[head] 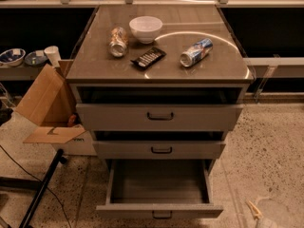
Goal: Close bottom drawer
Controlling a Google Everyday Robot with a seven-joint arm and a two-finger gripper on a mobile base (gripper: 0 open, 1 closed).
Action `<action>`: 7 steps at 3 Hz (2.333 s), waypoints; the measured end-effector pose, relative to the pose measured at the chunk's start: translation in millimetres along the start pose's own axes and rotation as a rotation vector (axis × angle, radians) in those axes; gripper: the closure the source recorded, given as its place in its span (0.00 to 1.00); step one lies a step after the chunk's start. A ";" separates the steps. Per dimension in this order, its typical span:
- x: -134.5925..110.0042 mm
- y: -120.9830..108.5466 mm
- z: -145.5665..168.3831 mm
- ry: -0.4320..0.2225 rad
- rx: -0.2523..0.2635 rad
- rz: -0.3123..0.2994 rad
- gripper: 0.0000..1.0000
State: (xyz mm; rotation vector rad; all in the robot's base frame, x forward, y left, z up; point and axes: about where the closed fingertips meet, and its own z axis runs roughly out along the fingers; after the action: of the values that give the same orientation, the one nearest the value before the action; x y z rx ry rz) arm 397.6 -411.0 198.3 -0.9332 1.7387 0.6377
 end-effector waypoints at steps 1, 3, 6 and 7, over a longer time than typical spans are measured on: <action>0.0 0.0 0.0 0.000 0.000 0.000 0.00; 9.5 8.7 37.2 -0.017 0.022 -0.039 0.00; 3.5 -25.3 82.1 -0.117 0.102 -0.029 0.00; -11.4 -47.0 105.0 -0.167 0.135 -0.013 0.00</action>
Offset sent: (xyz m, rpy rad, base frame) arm 0.0060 0.0211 -0.0112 -0.0577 -0.0235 0.0035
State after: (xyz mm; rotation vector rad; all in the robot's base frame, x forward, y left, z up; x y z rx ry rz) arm 494.2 -352.5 173.7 -0.7745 1.6045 0.5656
